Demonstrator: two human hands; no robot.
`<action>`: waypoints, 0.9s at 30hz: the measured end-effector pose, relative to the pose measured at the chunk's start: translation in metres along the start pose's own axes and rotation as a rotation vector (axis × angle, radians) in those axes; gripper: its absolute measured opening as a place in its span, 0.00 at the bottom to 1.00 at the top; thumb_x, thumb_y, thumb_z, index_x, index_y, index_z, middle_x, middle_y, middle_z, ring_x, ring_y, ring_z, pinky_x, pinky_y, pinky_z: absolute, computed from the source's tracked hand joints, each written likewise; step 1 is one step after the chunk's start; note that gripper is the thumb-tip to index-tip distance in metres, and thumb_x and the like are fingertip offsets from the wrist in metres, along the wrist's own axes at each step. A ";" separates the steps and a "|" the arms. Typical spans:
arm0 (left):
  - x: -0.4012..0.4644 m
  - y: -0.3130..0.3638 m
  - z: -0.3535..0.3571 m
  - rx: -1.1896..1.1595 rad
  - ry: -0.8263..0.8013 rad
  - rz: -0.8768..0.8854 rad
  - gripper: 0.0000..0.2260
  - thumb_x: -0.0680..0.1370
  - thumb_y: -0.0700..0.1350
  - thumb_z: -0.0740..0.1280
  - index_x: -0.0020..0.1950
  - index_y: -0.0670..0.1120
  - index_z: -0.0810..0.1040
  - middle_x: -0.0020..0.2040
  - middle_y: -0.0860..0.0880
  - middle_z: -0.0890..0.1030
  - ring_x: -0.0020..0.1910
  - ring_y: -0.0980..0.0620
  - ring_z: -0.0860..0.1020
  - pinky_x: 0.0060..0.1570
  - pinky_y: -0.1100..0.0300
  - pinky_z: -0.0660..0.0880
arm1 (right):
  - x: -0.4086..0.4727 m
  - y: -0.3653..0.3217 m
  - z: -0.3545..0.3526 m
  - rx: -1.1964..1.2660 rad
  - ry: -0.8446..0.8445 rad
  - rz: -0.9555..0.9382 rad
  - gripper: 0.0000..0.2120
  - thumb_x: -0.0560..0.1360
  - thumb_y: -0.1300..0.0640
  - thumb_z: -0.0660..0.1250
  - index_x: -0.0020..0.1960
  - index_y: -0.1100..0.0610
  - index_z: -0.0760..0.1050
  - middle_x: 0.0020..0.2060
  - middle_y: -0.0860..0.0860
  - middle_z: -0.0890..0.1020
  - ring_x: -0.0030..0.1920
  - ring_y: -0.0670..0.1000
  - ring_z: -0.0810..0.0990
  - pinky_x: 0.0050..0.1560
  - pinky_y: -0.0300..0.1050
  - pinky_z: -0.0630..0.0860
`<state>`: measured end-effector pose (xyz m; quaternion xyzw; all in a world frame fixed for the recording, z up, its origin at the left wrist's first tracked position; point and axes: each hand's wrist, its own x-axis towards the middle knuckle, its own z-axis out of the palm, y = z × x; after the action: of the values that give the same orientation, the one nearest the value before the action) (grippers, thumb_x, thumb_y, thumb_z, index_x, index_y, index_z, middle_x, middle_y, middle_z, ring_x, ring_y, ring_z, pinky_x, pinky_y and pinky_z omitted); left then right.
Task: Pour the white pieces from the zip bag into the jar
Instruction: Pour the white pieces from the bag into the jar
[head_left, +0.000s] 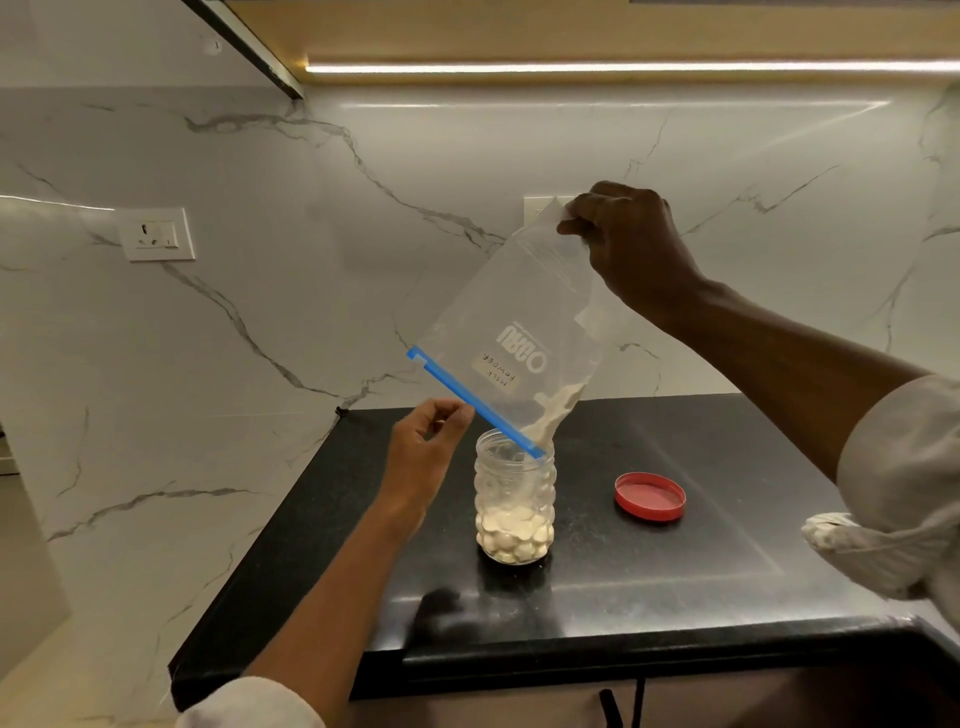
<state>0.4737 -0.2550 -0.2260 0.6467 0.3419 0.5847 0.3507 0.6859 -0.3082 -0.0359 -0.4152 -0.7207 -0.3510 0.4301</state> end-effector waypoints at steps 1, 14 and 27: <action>0.003 0.002 -0.002 -0.001 -0.010 0.004 0.06 0.77 0.52 0.68 0.50 0.53 0.80 0.48 0.51 0.83 0.51 0.50 0.80 0.52 0.55 0.78 | 0.001 0.000 -0.001 0.000 0.006 -0.006 0.08 0.78 0.61 0.66 0.49 0.65 0.81 0.42 0.57 0.82 0.41 0.56 0.81 0.45 0.53 0.79; 0.006 -0.001 -0.005 -0.025 -0.022 -0.037 0.07 0.80 0.41 0.65 0.54 0.52 0.78 0.50 0.53 0.82 0.51 0.54 0.81 0.45 0.63 0.77 | 0.000 -0.004 -0.001 0.000 0.006 -0.027 0.07 0.78 0.62 0.67 0.49 0.65 0.82 0.42 0.58 0.83 0.41 0.56 0.82 0.45 0.49 0.79; 0.008 0.005 0.003 -0.039 -0.021 -0.023 0.01 0.78 0.49 0.69 0.49 0.54 0.79 0.40 0.59 0.84 0.38 0.64 0.80 0.36 0.68 0.78 | 0.005 -0.010 0.002 0.030 -0.005 -0.035 0.07 0.78 0.62 0.67 0.51 0.64 0.81 0.43 0.57 0.83 0.43 0.55 0.83 0.46 0.51 0.80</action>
<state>0.4776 -0.2516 -0.2176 0.6419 0.3340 0.5803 0.3737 0.6745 -0.3094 -0.0338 -0.3971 -0.7339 -0.3467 0.4283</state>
